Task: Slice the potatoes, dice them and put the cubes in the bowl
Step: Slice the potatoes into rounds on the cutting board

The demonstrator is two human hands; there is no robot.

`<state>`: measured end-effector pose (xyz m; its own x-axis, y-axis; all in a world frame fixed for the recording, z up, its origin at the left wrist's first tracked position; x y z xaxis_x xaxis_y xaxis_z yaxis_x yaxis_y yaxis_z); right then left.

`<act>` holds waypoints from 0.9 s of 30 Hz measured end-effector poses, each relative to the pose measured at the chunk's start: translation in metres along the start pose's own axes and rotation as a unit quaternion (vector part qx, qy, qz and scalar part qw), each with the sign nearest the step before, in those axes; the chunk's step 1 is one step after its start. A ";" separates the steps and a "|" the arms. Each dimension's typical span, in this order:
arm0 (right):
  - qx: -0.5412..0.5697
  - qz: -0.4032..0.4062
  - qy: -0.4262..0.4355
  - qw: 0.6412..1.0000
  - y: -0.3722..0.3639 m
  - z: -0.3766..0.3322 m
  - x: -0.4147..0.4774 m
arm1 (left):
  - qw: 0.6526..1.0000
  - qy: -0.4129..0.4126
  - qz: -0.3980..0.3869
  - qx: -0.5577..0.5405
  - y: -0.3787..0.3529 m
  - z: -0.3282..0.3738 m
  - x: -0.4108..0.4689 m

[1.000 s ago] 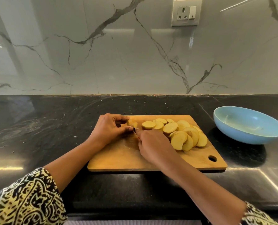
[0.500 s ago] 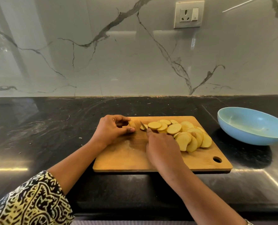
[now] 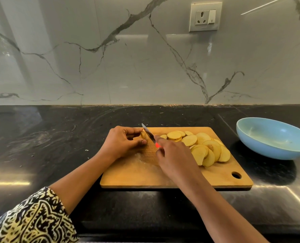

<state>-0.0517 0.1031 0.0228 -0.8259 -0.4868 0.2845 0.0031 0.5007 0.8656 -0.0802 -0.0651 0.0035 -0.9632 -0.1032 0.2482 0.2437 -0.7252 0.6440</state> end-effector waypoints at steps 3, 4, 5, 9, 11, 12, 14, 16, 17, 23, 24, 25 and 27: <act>-0.002 -0.003 0.000 1.000 -0.001 -0.001 0.000 | 1.000 -0.001 -0.001 0.003 -0.001 0.000 0.000; -0.003 -0.007 0.000 1.000 -0.002 -0.001 0.001 | 1.000 -0.002 -0.002 0.006 -0.001 0.001 0.000; -0.003 -0.010 0.000 1.000 -0.003 -0.002 0.001 | 1.000 -0.005 -0.003 0.010 -0.001 0.002 0.000; 0.000 -0.012 -0.002 1.000 -0.003 -0.002 0.002 | 1.000 -0.020 -0.008 0.017 -0.003 0.007 -0.001; -0.002 -0.012 -0.004 1.000 -0.004 -0.002 0.002 | 1.000 -0.022 -0.009 0.016 -0.003 0.007 -0.001; -0.002 -0.014 -0.005 1.000 -0.005 -0.002 0.002 | 1.000 -0.022 -0.010 0.017 -0.003 0.006 -0.001; -0.002 -0.013 -0.003 1.000 -0.006 -0.002 0.002 | 0.999 -0.023 -0.009 0.019 -0.004 0.006 -0.001; -0.002 -0.012 -0.002 1.000 -0.006 -0.002 0.002 | 0.999 -0.025 -0.008 0.023 -0.004 0.006 -0.001; -0.001 -0.014 -0.002 1.000 -0.005 -0.003 0.002 | 0.999 -0.026 -0.007 0.024 -0.003 0.006 0.000; -0.032 -0.040 0.002 0.999 -0.007 -0.008 0.013 | 0.999 -0.028 -0.006 0.040 -0.005 0.006 0.001; -0.046 -0.054 -0.001 0.998 -0.009 -0.009 0.017 | 0.999 -0.029 -0.008 0.043 -0.005 0.007 0.001; -0.059 -0.066 -0.003 0.996 -0.010 -0.011 0.021 | 0.999 -0.031 -0.008 0.043 -0.006 0.008 0.000; -0.078 -0.077 -0.001 0.994 -0.012 -0.014 0.023 | 0.999 -0.035 -0.003 0.042 -0.005 0.010 0.000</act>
<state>-0.0628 0.0757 0.0250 -0.8240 -0.5482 0.1434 -0.0364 0.3038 0.9520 -0.0803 -0.0546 0.0071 -0.9551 -0.0503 0.2921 0.2501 -0.6659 0.7029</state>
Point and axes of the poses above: each hand's wrist, its own x-axis towards the middle knuckle, its own y-axis out of the back of the hand, z = x × y, the point moved 8 cm from there along x, towards the middle knuckle, and after that the axes turned 6 degrees about -z, right-handed, at the moved point
